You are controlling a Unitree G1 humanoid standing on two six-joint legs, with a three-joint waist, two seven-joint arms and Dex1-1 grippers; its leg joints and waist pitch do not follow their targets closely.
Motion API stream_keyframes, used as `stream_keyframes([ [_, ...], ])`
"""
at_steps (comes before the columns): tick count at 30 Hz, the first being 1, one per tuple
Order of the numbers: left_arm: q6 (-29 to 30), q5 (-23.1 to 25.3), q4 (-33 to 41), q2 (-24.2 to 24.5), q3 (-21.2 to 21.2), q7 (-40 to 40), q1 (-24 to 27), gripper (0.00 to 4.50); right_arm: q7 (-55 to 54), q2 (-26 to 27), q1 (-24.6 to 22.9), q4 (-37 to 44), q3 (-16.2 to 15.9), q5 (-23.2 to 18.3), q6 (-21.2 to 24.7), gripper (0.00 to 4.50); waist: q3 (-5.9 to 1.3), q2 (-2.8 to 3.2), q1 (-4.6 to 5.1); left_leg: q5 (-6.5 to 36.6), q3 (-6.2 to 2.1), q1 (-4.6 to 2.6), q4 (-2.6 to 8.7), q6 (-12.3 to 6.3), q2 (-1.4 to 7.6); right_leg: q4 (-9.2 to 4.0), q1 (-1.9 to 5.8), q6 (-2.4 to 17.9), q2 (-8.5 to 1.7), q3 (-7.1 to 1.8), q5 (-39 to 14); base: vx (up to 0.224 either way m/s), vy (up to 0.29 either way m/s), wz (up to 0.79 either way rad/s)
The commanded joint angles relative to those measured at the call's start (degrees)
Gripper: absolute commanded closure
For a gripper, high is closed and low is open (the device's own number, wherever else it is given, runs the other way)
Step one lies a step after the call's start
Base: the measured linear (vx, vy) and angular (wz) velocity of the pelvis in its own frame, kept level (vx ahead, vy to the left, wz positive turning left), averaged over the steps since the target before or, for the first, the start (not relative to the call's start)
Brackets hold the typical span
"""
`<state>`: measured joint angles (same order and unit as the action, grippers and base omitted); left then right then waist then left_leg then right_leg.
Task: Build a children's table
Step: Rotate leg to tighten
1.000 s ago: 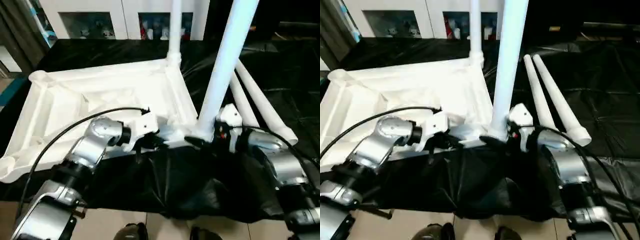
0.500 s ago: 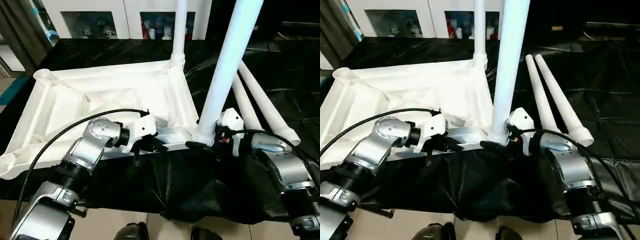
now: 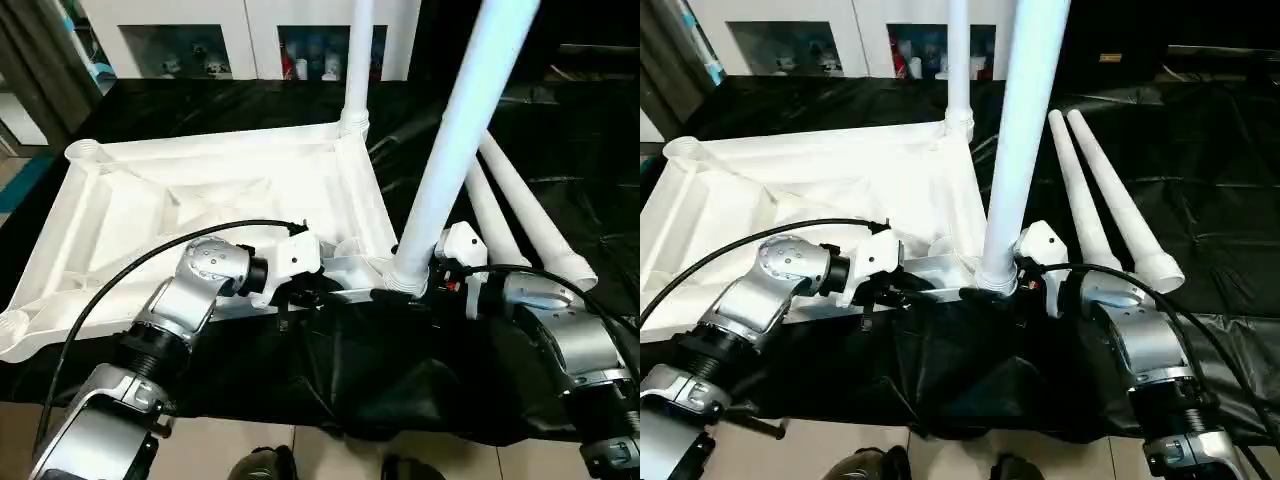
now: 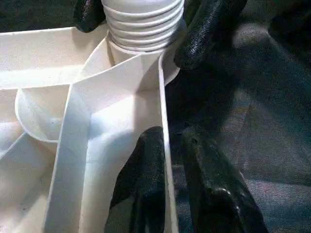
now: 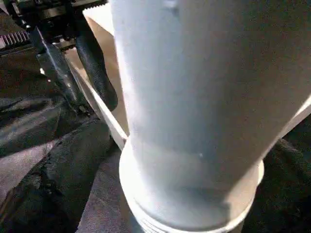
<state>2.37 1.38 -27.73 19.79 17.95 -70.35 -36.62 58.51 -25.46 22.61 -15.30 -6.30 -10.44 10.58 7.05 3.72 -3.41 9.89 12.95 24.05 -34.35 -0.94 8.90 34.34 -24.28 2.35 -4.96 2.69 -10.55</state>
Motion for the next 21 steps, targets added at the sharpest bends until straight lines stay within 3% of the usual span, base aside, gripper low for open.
stream_keyframes([
  [1, -0.46, -0.03, -0.67, 0.33, 0.99, -0.58, -0.11, 3.76, 0.14, -0.05, -0.41, 1.45, -0.67, 0.15, 0.19, 0.00, -5.22, -0.73, -0.05, 4.70, -2.68, -2.23, 3.51, -8.65, 4.58, -2.68, 3.22, 14.53, -4.14, -2.16, -1.34, 0.000, 0.000, 0.00],
  [7, -0.87, 0.42, -1.56, 1.33, 0.67, -0.66, -0.30, 3.76, 0.00, -0.09, -0.29, 1.31, -0.82, 0.03, 0.05, 0.00, -5.38, -0.66, -0.05, 4.31, -2.74, -2.21, 3.38, -8.82, 4.57, -2.51, 3.22, 14.64, -4.08, -2.10, -0.94, 0.000, 0.000, 0.00],
  [15, -0.41, 0.85, -2.29, 1.80, 1.07, -1.13, -0.65, 4.47, 0.02, -0.10, -0.28, 1.46, -0.86, -0.05, 0.01, 0.00, -5.45, -0.66, -0.09, 4.99, -2.71, -2.28, 3.32, -8.10, 4.54, -2.53, 3.23, 14.66, -4.11, -2.15, -1.85, 0.000, 0.000, 0.00],
  [21, -0.46, 1.02, -2.88, 2.06, 1.31, -1.22, -0.98, 4.47, 0.25, -0.40, 0.09, 1.19, -0.59, -0.45, -0.14, 0.00, -5.24, -0.61, -0.23, 6.53, -2.69, -2.36, 3.37, -7.59, 4.49, -2.87, 3.09, 14.33, -4.11, -2.16, -4.49, 0.000, 0.000, 0.00],
])
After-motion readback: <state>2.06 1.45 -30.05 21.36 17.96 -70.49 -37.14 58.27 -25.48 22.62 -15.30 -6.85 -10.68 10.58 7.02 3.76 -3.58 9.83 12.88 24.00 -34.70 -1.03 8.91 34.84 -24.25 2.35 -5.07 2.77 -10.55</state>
